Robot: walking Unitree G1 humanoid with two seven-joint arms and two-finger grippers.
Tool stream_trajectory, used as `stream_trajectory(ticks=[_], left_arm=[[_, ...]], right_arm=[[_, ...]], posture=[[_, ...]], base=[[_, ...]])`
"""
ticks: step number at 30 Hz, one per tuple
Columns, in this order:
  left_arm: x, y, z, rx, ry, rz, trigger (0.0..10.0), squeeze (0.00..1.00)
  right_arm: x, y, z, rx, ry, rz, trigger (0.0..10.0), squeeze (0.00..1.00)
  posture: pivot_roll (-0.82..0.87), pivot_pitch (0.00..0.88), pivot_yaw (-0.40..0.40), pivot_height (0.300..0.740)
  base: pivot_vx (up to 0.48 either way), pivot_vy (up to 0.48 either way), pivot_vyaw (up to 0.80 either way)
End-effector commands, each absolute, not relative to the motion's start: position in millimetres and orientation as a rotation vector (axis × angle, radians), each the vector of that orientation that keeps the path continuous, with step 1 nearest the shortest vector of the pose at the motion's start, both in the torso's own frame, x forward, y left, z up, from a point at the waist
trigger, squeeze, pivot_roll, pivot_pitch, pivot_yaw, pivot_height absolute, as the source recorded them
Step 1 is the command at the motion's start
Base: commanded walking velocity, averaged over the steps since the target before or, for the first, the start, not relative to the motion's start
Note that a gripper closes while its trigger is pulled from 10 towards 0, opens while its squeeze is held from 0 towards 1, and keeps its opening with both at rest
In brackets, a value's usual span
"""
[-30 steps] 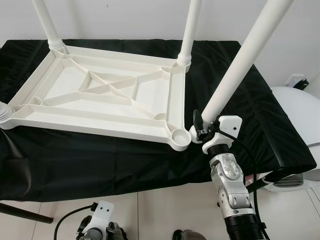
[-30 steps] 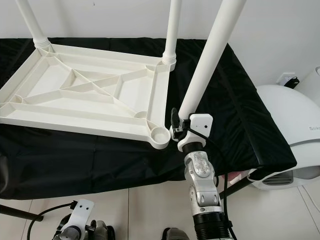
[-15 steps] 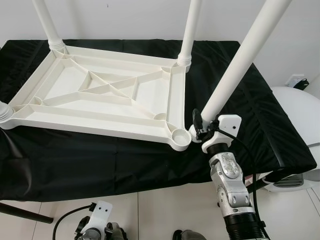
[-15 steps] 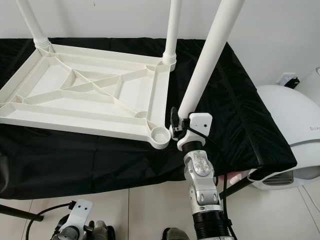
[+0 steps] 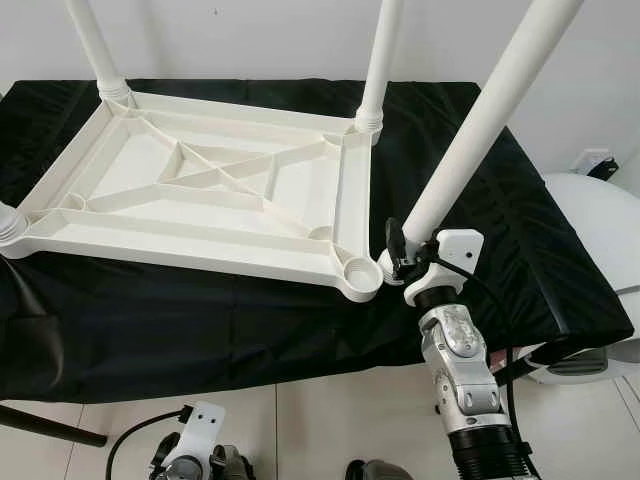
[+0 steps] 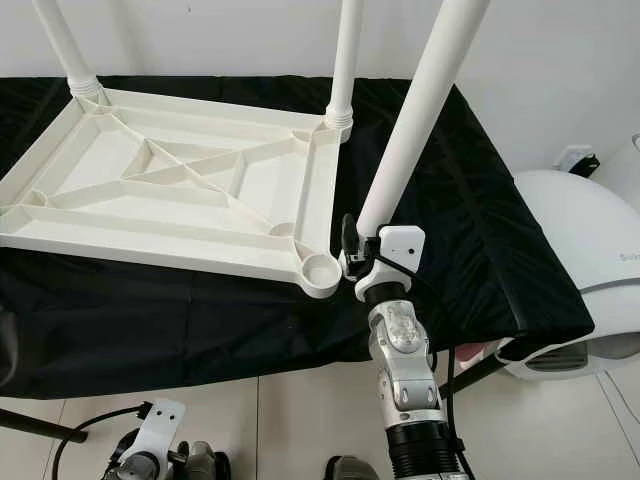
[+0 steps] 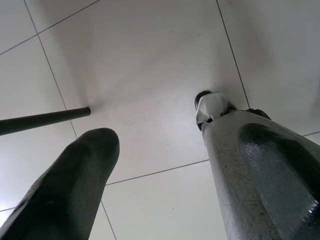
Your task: Building children table
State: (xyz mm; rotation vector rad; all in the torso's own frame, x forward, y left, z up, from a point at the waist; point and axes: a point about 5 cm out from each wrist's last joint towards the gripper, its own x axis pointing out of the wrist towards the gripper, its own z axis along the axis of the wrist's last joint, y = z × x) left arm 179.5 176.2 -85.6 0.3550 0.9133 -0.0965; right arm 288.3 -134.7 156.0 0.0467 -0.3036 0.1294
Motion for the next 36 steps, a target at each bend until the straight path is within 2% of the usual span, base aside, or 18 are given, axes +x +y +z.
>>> stream_trajectory(ticks=[1, 36], left_arm=[[163.4, 173.3, -93.9, 0.332, 0.991, -0.166, 10.0, 0.0], [163.6, 176.6, -93.5, 0.338, 0.992, -0.163, 10.0, 0.0]], right_arm=[[289.2, -134.5, 156.7, 0.046, -0.317, 0.128, 10.0, 0.0], [291.0, -132.9, 156.3, 0.049, -0.324, 0.135, 10.0, 0.0]], posture=[[0.05, 0.082, 0.019, 0.74], [0.05, 0.069, 0.02, 0.74]], base=[[0.0, 0.0, 0.0], [0.0, 0.0, 0.0]])
